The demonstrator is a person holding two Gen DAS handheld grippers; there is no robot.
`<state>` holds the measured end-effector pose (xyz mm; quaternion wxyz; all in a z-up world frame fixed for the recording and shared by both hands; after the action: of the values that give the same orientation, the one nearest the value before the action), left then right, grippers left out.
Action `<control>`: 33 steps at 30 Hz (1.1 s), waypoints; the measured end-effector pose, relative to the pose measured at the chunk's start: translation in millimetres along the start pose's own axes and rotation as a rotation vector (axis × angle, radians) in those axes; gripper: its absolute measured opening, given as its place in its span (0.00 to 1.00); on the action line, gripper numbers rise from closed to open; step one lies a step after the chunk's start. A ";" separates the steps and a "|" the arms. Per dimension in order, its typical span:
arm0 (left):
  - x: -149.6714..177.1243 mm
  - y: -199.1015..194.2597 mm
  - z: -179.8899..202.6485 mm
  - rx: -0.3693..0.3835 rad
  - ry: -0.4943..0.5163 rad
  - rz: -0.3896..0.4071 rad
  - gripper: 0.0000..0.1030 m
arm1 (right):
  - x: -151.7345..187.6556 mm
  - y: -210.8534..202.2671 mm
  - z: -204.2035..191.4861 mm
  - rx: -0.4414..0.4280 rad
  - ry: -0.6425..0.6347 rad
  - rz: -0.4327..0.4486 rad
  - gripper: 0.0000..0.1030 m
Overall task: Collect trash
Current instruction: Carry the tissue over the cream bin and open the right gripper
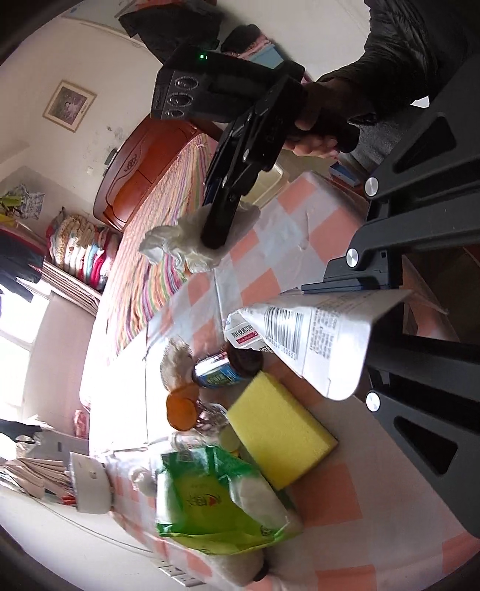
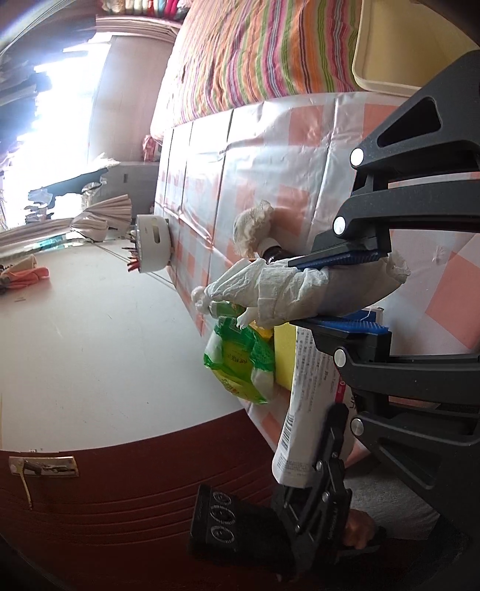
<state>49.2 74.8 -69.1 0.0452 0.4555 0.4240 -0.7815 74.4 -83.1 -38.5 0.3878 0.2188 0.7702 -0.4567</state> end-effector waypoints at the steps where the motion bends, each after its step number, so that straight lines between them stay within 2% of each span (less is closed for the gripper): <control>1: -3.1 -0.9 1.1 -0.004 -0.003 0.010 0.01 | -0.5 -1.8 2.3 0.006 0.004 0.006 0.22; 10: -18.5 -8.9 5.1 -0.022 -0.041 0.083 0.01 | -1.9 -17.0 23.3 0.068 0.040 0.050 0.22; 15: -27.5 -5.1 14.9 -0.004 -0.034 0.106 0.01 | -1.6 -27.4 45.5 0.129 0.083 0.075 0.22; 33: -72.4 42.4 74.0 0.169 0.033 0.138 0.01 | 17.9 -82.6 160.5 0.440 0.295 0.152 0.22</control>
<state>60.8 -27.1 -24.4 0.0535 0.4987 0.3248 -0.8018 70.4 -263.8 -54.0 0.2478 0.4190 0.6819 -0.5459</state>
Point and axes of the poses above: each gripper's, at about its wrist camera, not at the fingertips, and y roughly the way its jaws point, z to its right, x to its underside, the point moved 3 cm from there along y, roughly the way its jaws point, and after that the axes turned 12 degrees about y, right-handed, at the moved point
